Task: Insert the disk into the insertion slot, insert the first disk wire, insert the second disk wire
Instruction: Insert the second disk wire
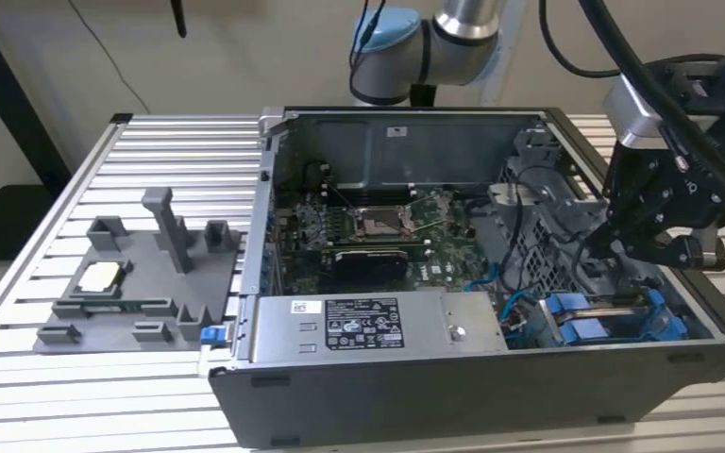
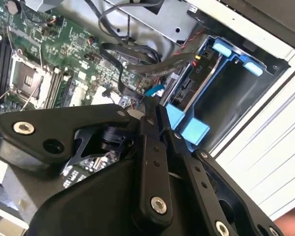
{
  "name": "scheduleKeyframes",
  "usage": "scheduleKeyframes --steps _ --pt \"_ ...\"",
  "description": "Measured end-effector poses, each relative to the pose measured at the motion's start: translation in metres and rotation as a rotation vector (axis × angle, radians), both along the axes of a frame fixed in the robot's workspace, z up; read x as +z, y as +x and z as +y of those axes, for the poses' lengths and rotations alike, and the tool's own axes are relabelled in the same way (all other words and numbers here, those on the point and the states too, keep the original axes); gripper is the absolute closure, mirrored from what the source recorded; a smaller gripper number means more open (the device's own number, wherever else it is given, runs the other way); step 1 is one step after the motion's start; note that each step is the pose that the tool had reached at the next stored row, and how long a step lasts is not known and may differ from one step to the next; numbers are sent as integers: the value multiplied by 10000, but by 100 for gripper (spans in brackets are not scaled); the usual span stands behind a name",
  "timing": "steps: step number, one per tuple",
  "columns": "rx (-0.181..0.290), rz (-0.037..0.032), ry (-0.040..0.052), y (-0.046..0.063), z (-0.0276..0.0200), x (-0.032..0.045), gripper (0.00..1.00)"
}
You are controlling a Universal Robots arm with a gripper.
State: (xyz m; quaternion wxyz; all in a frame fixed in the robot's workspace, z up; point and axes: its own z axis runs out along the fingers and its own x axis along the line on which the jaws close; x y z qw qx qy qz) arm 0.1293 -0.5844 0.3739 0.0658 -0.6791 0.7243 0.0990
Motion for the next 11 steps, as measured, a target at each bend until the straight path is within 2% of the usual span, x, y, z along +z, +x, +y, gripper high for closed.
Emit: scheduleKeyframes --steps 3,7,11 --pt "81 0 2 -7 -25 -18 84" --pt "148 0 1 -11 -89 -31 84" --pt "149 1 -3 -11 -90 -31 84"
